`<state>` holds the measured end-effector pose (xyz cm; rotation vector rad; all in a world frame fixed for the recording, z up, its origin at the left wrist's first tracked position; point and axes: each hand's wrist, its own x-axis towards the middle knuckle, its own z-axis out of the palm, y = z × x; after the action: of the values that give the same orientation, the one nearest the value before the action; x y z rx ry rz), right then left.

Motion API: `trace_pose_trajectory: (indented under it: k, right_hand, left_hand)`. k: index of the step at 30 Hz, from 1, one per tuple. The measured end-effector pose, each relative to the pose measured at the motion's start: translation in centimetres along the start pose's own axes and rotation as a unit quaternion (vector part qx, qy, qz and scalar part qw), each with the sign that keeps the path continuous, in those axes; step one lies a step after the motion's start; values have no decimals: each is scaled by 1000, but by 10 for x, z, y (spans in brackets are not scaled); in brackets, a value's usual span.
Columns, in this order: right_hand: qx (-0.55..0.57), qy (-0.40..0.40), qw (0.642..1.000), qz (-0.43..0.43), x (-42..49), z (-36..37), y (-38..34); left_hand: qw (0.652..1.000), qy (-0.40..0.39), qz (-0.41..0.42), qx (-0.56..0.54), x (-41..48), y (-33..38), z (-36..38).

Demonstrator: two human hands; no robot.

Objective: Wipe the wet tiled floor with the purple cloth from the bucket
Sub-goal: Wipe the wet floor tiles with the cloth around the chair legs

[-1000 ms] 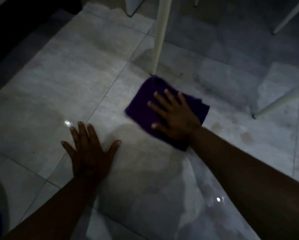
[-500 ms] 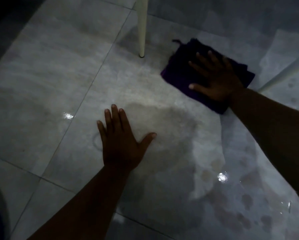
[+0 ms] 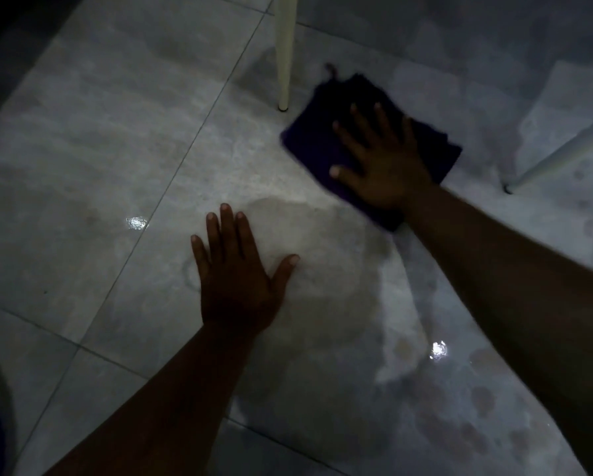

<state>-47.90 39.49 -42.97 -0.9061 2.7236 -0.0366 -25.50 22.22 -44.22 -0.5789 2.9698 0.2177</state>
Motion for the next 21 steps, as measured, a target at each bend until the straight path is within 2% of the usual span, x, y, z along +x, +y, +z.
trace_pose_trajectory:
  k: [5,7,9,11,14,17,19,21]
  right_hand:
    - [-37,-19,986,-160,-157,45,-62]
    - [-32,-30,974,-222,-200,51,-43]
    - [-46,-34,962,-265,-202,45,-3]
    - [-71,-25,970,-231,-177,37,39]
    - [-71,-4,996,-58,-133,20,72]
    - [-36,20,996,78,-96,12,65]
    - [-27,23,994,102,-89,14,39]
    - [-31,15,998,50,-111,31,1]
  left_hand:
    - [1000,13,2,9,-1,-2,1]
    - [1000,3,3,11,2,1,0]
    - [1000,0,3,12,7,3,0]
    - [1000,5,-2,24,8,3,0]
    - [1000,3,-4,29,10,3,-1]
    - [1000,6,-8,18,18,6,-1]
    - [1000,9,-12,12,18,4,2]
    - [1000,7,-14,16,11,-1,7]
